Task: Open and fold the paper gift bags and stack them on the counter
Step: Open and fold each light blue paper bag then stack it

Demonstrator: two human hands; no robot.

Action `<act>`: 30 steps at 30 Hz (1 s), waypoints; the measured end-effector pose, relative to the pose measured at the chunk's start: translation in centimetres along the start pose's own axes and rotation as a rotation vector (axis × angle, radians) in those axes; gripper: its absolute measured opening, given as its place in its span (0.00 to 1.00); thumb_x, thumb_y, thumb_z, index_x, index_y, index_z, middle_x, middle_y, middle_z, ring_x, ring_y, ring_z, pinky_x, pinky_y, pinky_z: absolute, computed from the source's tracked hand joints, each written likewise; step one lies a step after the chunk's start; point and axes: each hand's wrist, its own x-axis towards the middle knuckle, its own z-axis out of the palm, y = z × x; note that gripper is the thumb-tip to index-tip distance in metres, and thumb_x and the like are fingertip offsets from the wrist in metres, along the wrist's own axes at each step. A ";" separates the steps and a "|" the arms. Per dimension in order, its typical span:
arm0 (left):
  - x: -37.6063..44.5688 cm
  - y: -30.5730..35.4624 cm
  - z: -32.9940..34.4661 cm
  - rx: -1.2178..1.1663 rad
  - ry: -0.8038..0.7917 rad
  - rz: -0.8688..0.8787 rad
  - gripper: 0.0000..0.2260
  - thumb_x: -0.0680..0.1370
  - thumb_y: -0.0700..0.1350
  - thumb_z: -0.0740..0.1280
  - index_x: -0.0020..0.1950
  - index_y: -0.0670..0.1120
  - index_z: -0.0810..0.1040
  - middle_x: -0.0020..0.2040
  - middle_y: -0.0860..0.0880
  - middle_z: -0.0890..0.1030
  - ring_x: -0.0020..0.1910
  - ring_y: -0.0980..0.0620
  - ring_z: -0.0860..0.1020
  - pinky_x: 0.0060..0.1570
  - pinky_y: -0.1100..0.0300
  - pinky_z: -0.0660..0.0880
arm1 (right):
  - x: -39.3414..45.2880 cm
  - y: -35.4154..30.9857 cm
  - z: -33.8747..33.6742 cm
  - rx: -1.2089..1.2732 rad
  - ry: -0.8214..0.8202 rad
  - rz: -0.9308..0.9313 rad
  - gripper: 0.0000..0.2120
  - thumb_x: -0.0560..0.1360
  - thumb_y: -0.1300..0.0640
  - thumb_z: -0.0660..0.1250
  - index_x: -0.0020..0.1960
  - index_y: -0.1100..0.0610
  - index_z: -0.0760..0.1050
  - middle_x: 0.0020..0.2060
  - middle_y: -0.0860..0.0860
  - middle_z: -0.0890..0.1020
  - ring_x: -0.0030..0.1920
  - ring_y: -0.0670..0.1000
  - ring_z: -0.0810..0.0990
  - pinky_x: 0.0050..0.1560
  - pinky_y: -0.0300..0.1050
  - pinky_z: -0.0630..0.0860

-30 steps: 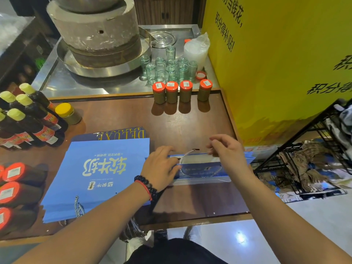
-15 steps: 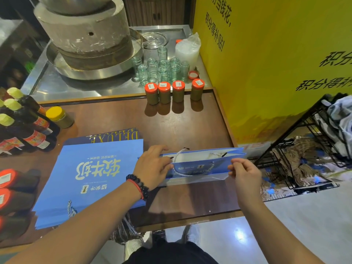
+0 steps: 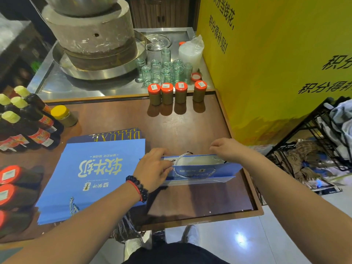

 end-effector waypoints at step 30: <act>0.8 -0.1 0.3 0.010 0.022 -0.060 0.02 0.73 0.43 0.71 0.42 0.44 0.82 0.45 0.51 0.79 0.42 0.48 0.76 0.37 0.53 0.75 | -3.9 -7.0 11.8 0.308 0.212 -0.236 0.18 0.75 0.51 0.64 0.64 0.51 0.73 0.57 0.49 0.79 0.57 0.51 0.78 0.57 0.50 0.77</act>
